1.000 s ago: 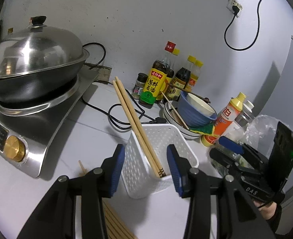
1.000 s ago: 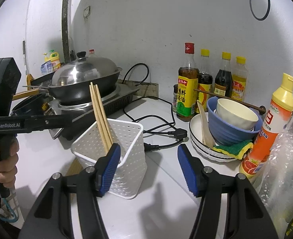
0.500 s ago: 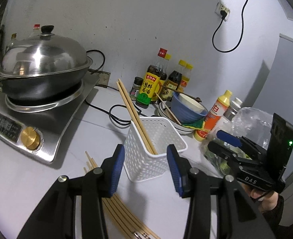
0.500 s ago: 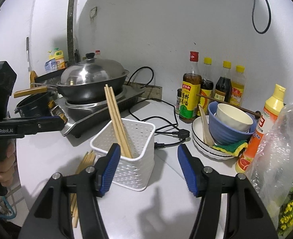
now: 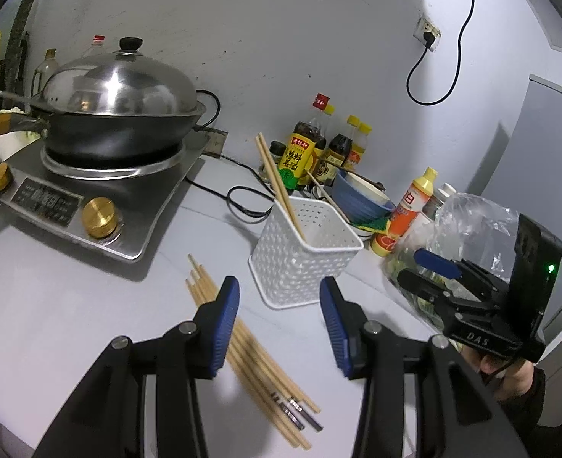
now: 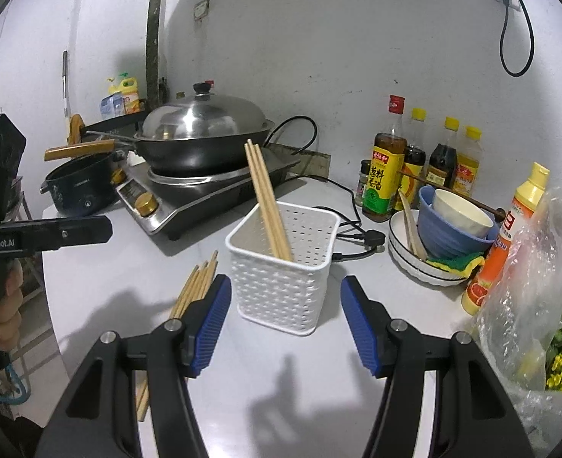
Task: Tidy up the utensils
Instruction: 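Move both open grippers back down to the chopstick pile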
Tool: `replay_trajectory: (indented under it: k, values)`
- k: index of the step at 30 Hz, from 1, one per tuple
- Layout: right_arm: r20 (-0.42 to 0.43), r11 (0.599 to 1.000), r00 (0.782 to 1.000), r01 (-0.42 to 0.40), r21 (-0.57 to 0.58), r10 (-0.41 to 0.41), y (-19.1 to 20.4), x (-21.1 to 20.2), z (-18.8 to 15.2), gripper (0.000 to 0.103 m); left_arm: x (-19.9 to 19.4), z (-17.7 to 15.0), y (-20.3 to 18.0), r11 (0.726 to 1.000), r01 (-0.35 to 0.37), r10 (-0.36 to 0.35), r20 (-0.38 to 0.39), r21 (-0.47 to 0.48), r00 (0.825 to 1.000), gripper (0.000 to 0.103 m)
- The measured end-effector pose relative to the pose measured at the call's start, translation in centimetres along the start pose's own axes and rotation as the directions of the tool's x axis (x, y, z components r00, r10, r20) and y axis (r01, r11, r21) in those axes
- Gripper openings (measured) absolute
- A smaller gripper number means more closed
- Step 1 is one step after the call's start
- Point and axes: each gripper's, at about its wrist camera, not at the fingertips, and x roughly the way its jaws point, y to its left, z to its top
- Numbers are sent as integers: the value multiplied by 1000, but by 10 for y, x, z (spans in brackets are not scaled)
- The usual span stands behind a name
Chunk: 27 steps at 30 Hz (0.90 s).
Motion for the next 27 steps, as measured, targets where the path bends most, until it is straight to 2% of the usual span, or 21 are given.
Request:
replay_trajectory:
  k: [5, 14, 21, 27]
  values:
    - [-28, 1000, 1000, 3, -9, -4, 14, 4, -4, 58, -12, -12, 14, 1000, -14, 14, 5, -5, 1000, 43]
    - [-107, 999, 994, -38, -36, 34, 42, 26, -14, 58, -33, -38, 58, 993, -107, 108, 14, -50, 994, 43]
    - [-180, 998, 983, -52, -34, 45, 56, 55, -24, 57, -38, -51, 90, 982, -170, 171, 7, -85, 985, 43]
    - [-226, 998, 973, -57, -27, 50, 67, 83, -28, 57, -40, -59, 115, 970, -191, 194, 4, -147, 981, 43]
